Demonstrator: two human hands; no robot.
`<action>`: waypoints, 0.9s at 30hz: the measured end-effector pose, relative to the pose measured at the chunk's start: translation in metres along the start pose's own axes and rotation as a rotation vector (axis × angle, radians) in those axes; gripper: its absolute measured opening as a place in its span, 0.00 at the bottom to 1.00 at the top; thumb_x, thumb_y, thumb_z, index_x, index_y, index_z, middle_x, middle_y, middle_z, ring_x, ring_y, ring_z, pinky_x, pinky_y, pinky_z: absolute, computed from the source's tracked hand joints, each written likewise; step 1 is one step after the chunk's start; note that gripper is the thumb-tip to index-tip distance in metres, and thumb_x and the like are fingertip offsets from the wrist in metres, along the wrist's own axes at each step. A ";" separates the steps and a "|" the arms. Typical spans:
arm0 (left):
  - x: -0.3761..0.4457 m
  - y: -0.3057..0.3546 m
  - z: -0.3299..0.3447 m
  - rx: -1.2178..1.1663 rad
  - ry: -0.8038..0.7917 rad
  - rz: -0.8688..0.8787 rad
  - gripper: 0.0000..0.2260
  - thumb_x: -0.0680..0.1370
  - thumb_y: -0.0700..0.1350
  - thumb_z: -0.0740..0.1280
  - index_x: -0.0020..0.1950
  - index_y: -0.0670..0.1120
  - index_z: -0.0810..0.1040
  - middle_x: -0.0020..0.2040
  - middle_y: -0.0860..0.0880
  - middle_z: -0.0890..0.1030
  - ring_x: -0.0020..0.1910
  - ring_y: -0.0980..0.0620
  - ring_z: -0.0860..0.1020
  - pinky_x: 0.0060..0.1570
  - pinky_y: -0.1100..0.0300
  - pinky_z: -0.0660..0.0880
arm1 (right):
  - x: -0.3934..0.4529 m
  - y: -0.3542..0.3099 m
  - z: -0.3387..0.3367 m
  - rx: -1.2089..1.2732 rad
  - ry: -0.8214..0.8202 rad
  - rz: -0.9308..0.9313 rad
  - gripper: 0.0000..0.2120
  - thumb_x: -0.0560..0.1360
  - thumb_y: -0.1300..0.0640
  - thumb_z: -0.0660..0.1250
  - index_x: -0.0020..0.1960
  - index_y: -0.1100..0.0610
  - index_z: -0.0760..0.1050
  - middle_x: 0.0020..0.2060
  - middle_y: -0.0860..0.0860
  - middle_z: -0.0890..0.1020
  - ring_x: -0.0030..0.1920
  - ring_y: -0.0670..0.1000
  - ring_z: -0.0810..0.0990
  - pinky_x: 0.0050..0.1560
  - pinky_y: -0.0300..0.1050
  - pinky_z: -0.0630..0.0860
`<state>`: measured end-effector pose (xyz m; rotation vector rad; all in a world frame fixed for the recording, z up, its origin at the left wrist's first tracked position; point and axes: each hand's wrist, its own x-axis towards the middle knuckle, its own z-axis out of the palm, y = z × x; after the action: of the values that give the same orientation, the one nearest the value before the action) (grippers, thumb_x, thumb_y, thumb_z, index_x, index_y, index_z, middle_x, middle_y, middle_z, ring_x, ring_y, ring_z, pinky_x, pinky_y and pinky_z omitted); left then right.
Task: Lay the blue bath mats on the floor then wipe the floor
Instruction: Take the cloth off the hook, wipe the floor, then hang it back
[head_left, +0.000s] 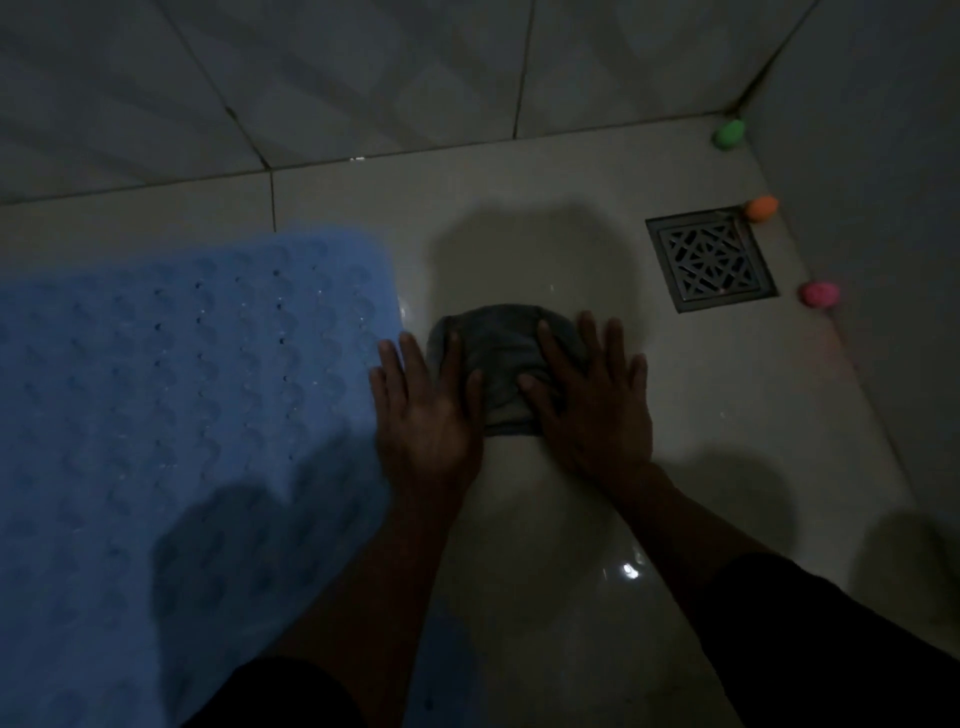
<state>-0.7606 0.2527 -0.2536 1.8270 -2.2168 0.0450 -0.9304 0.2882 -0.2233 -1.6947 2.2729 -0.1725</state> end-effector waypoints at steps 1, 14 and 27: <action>0.000 0.001 -0.001 0.002 0.007 0.002 0.23 0.84 0.56 0.56 0.77 0.47 0.68 0.73 0.34 0.71 0.74 0.34 0.67 0.74 0.41 0.62 | 0.000 0.001 0.002 -0.009 0.008 -0.012 0.31 0.80 0.33 0.49 0.80 0.39 0.46 0.81 0.50 0.49 0.80 0.57 0.43 0.76 0.64 0.46; -0.067 0.039 -0.027 -0.087 -0.084 -0.171 0.23 0.85 0.55 0.53 0.74 0.45 0.71 0.73 0.39 0.73 0.75 0.39 0.68 0.73 0.44 0.64 | -0.050 0.036 0.009 -0.019 -0.010 -0.244 0.31 0.82 0.37 0.49 0.81 0.48 0.49 0.80 0.52 0.54 0.80 0.56 0.49 0.75 0.66 0.48; -0.162 0.056 -0.061 -0.094 -0.187 -0.330 0.24 0.84 0.55 0.54 0.76 0.44 0.69 0.76 0.42 0.68 0.77 0.38 0.62 0.73 0.38 0.61 | -0.135 0.040 0.018 -0.005 -0.064 -0.258 0.29 0.83 0.39 0.45 0.81 0.48 0.49 0.81 0.52 0.52 0.80 0.58 0.46 0.75 0.68 0.44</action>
<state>-0.7763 0.4313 -0.2225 2.1934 -1.9594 -0.2999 -0.9262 0.4298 -0.2288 -1.9618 2.0051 -0.1655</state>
